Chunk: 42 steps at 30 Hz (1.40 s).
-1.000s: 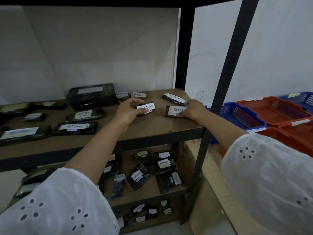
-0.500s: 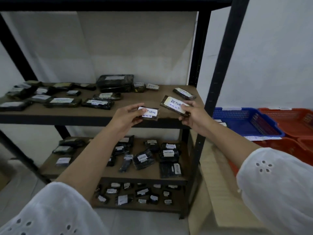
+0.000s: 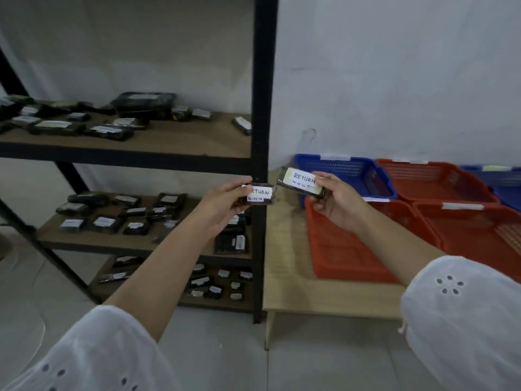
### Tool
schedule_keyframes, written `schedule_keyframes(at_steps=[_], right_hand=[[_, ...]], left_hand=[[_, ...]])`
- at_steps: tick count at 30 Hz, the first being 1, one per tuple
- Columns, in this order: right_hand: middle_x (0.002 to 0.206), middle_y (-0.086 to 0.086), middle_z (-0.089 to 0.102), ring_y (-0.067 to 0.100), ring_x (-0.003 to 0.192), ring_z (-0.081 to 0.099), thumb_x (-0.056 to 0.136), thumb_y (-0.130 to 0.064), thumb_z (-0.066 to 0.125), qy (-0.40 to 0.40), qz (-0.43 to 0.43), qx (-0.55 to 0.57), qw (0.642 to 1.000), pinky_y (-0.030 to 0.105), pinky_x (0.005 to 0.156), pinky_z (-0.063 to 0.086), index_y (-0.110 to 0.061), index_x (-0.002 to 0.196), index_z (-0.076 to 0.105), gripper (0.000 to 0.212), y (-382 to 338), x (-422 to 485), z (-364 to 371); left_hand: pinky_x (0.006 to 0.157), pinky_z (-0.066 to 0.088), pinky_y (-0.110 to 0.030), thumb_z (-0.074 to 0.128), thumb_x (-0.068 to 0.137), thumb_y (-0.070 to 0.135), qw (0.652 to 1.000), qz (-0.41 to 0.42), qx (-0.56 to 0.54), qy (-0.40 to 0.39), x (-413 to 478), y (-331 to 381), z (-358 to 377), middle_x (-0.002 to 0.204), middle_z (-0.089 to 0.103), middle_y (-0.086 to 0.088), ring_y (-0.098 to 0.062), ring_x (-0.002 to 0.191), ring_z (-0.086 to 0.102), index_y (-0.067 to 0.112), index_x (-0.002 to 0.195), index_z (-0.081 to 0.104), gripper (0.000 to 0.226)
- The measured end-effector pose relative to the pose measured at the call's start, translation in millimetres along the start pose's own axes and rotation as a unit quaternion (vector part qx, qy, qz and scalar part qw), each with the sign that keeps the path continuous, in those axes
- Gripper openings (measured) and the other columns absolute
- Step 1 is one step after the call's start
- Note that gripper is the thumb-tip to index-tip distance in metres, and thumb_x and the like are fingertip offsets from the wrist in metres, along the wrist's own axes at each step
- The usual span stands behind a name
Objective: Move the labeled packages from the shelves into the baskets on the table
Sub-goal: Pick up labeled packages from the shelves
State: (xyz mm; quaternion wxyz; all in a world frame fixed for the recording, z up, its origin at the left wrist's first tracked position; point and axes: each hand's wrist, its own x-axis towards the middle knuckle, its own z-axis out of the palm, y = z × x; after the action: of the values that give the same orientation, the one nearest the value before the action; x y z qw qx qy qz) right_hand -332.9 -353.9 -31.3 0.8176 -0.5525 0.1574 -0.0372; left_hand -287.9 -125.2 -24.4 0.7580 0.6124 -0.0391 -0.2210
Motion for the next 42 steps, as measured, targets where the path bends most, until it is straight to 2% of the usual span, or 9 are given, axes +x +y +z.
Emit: schedule_keyframes(at_steps=[6,9,13,21,27,30,35,38,42], right_hand=[[0.092,0.009,0.064,0.013,0.051,0.060,0.096,-0.010,0.051,0.049,0.003,0.026,0.998,0.021,0.042,0.044,-0.016,0.105,0.057,0.013,-10.3,6.1,-76.4],[0.092,0.011,0.065,0.014,0.051,0.061,0.095,-0.011,0.054,0.088,0.012,0.039,0.995,0.021,0.042,0.045,-0.011,0.119,0.050,0.025,-11.6,22.7,-110.6],[0.087,0.009,0.066,0.012,0.050,0.061,0.095,-0.012,0.054,0.117,0.022,0.030,0.992,0.021,0.042,0.046,0.000,0.131,0.045,0.039,-17.2,59.5,-144.5],[0.088,0.009,0.066,0.012,0.050,0.062,0.091,-0.011,0.060,0.167,0.035,0.020,0.985,0.021,0.045,0.049,-0.007,0.120,0.050,0.031,-42.1,167.3,-191.7],[0.100,0.014,0.061,0.019,0.066,0.059,0.094,-0.009,0.057,0.180,0.077,0.058,0.979,0.021,0.047,0.051,-0.007,0.120,0.050,0.027,-37.3,231.4,-214.5],[0.108,0.016,0.060,0.018,0.070,0.061,0.094,-0.008,0.056,0.182,0.103,0.037,0.977,0.022,0.049,0.053,-0.006,0.124,0.049,0.031,-27.0,256.9,-224.9],[0.087,0.011,0.059,0.016,0.066,0.057,0.096,-0.007,0.051,0.164,0.175,-0.021,0.971,0.025,0.055,0.050,-0.007,0.117,0.050,0.021,-7.5,290.5,-230.6],[0.086,0.009,0.059,0.017,0.067,0.057,0.097,-0.008,0.049,0.157,0.200,-0.055,0.966,0.027,0.058,0.047,-0.006,0.114,0.051,0.018,4.8,304.6,-231.4],[0.092,0.010,0.063,0.020,0.067,0.063,0.095,-0.010,0.049,0.103,0.274,-0.173,0.940,0.030,0.054,0.049,-0.006,0.114,0.051,0.019,16.3,316.8,-225.0]], left_hand=[[0.087,0.050,-0.027,0.055,0.092,0.005,0.999,-0.013,0.017,-0.029,40.6,-26.1,72.3,0.105,0.063,-0.008,-0.017,0.099,0.059,0.012,0.118,0.062,0.028],[0.079,0.053,-0.023,0.056,0.091,0.004,0.999,-0.017,0.015,-0.034,72.2,-39.9,100.1,0.098,0.065,-0.006,-0.012,0.089,0.060,0.011,0.119,0.062,0.029],[0.063,0.054,-0.019,0.055,0.091,0.004,0.999,-0.034,0.009,-0.039,123.5,-54.6,128.6,0.109,0.063,-0.010,-0.012,0.088,0.061,0.013,0.112,0.062,0.024],[0.054,0.054,-0.017,0.057,0.089,0.001,0.998,-0.061,-0.026,0.002,242.8,-67.1,156.0,0.099,0.064,-0.008,-0.013,0.080,0.064,0.013,0.100,0.063,0.018],[0.060,0.056,-0.020,0.057,0.089,0.001,0.996,-0.087,-0.010,0.010,296.5,-78.3,170.9,0.102,0.063,-0.006,-0.015,0.087,0.064,0.015,0.099,0.062,0.017],[0.060,0.055,-0.019,0.056,0.090,0.002,0.996,-0.086,-0.006,0.019,311.2,-85.4,169.2,0.104,0.063,-0.006,-0.015,0.089,0.064,0.016,0.099,0.061,0.017],[0.060,0.055,-0.016,0.056,0.090,0.003,0.994,-0.093,-0.010,0.063,319.5,-96.8,156.4,0.103,0.063,-0.003,-0.013,0.089,0.063,0.017,0.101,0.061,0.018],[0.062,0.055,-0.016,0.056,0.091,0.004,0.993,-0.089,0.017,0.076,324.2,-102.7,150.9,0.106,0.061,-0.005,-0.013,0.090,0.063,0.014,0.107,0.060,0.020],[0.067,0.056,-0.018,0.058,0.090,0.006,0.991,-0.092,0.025,0.090,330.0,-106.2,146.0,0.107,0.061,-0.006,-0.013,0.093,0.063,0.018,0.103,0.062,0.018]])
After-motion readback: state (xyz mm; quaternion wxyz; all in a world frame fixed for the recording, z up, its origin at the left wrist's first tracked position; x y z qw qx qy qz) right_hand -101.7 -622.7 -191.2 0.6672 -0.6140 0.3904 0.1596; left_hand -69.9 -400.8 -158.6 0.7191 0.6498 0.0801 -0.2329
